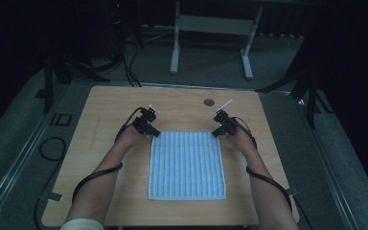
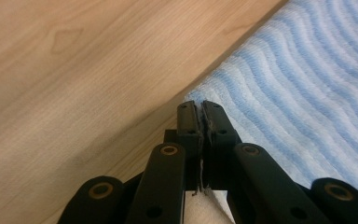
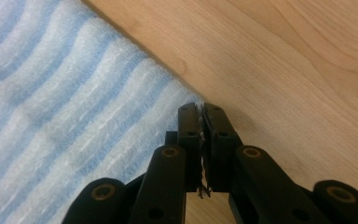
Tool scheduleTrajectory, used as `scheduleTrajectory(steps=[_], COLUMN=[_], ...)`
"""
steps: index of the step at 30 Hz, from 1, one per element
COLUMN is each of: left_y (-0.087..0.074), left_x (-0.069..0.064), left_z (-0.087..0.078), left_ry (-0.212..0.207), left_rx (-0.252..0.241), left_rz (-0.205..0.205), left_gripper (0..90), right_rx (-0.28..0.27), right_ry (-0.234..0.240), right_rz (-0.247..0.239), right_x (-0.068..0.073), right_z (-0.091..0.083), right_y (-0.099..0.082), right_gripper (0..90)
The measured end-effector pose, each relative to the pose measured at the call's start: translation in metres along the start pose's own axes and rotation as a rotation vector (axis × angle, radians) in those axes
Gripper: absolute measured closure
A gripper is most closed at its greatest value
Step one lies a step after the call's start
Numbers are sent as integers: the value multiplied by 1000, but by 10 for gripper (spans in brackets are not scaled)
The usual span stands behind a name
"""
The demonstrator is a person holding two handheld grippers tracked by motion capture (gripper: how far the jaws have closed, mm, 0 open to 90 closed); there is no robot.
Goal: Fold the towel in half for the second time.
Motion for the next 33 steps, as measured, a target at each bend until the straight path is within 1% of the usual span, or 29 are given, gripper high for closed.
scheduleTrajectory(steps=[2, 4, 5, 6, 7, 8, 9, 10, 11, 12, 13, 15, 16, 18, 19, 20, 21, 22, 23, 24, 25, 27, 29, 30, 31, 32, 33], left_y=[1, 2, 2, 3, 4, 4, 4, 3, 3, 2, 2, 1, 0, 0, 0, 0, 0, 0, 0, 0, 0, 0, -3, -4, -5, -7, -8], left_x=[-2, -5, -5, -10, -12, -13, -15, -16, -16, -20, -21, -25, -27, -29, -31, -32, -34, -36, -38, -40, -42, -48, -55, -58, -60, -64, -66], left_z=[-5, -11, -11, -21, -26, -31, -35, -38, -38, -45, -47, -53, -58, -66, -70, -73, -76, -79, -82, -85, -88, -97, -106, -109, -111, -114, -116], left_ry=[-10, -9, -9, -14, -23, -16, -24, -33, -33, -28, -34, -33, -36, -28, -34, -23, -22, -28, -18, -15, -20, -22, -24, -30, -33, -28, -33], left_rx=[-6, -25, -25, -59, -75, -91, -101, -105, -105, -116, -114, -123, -123, -135, -134, -134, -136, -129, -128, -134, -133, -155, -172, -185, -185, -197, -201], left_rz=[7, 16, 16, 24, 27, 34, 34, 39, 39, 52, 58, 74, 93, 102, 105, 112, 117, 127, 138, 141, 145, 161, 174, 171, 175, 180, 177], left_gripper=[864, 864, 864, 864, 864, 864, 863, 864, 863, 863, 863, 863, 863, 862, 862, 862, 862, 862, 862, 862, 862, 861, 861, 862, 861, 861, 861], right_rx=[2, -9, -9, -19, -55, -62, -73, -85, -85, -91, -113, -124, -132, -150, -160, -164, -171, -181, -186, -205, -205, -224, -241, -242, -248, -254, -260], right_ry=[-6, -11, -11, -10, -7, -13, -13, -7, -7, -5, 2, 3, 0, 0, 2, 8, 11, 10, 10, 8, 8, 5, 3, 3, 0, 4, 15], right_rz=[-14, -30, -30, -36, -53, -60, -67, -70, -70, -71, -82, -92, -99, -120, -124, -125, -132, -138, -139, -149, -149, -156, -175, -182, -185, -189, -187], right_x=[2, 3, 3, 4, 7, 8, 9, 10, 10, 11, 14, 18, 20, 25, 27, 28, 30, 32, 33, 37, 37, 41, 46, 47, 49, 50, 53], right_z=[-5, -12, -12, -17, -29, -33, -38, -42, -42, -45, -54, -60, -63, -71, -75, -78, -82, -85, -89, -96, -96, -103, -110, -113, -116, -118, -121], right_y=[0, 0, 0, 0, -1, -2, -3, -4, -4, -5, -8, -10, -11, -15, -16, -17, -18, -19, -20, -22, -22, -25, -29, -31, -34, -37, -42], right_gripper=[867, 868, 868, 868, 868, 868, 868, 868, 868, 868, 868, 868, 868, 868, 868, 868, 868, 867, 868, 868, 868, 868, 868, 868, 867, 867, 867])
Point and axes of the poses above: each handheld gripper's, and its own axes: z roughly forward along the jaws, y roughly out of its top, x roughly to its left, the point moved 6 cm from there along z, roughly forward along the jaws, and after that the axes turned 10 degrees about z, right-handed, at the moved point
